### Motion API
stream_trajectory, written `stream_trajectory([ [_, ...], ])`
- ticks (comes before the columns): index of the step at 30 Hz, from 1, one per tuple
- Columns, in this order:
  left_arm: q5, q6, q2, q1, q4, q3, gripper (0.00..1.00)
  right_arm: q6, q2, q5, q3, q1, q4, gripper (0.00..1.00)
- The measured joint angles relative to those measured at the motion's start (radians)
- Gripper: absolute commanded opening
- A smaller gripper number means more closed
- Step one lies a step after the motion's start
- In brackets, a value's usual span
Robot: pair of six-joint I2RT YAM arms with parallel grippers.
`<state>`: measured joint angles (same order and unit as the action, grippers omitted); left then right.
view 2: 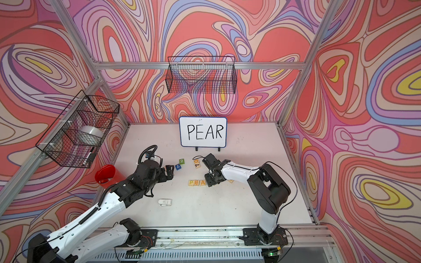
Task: Spell the uppercase word “pear” with letter blocks
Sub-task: Move the letter block to the center of the board.
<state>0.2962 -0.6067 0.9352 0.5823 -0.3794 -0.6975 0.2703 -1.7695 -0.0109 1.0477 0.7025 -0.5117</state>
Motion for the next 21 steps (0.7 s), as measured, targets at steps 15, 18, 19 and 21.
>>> stream_trajectory([
  [15, 0.0, 0.0, -0.007, 0.0, 0.0, 0.0, 1.0, 0.124, 0.022, 0.08, -0.015, 0.063, -0.005, 0.4],
  [18, 0.0, 0.0, -0.01, 0.0, 0.0, 0.0, 1.0, 0.158, 0.023, 0.116, -0.016, 0.067, -0.009, 0.35],
  [19, 0.0, 0.0, -0.011, 0.0, 0.0, 0.0, 1.0, 0.166, 0.023, 0.126, -0.016, 0.067, -0.012, 0.34],
  [21, -0.001, 0.0, -0.012, 0.0, 0.0, 0.0, 1.0, 0.188, 0.025, 0.146, -0.018, 0.067, -0.018, 0.33],
])
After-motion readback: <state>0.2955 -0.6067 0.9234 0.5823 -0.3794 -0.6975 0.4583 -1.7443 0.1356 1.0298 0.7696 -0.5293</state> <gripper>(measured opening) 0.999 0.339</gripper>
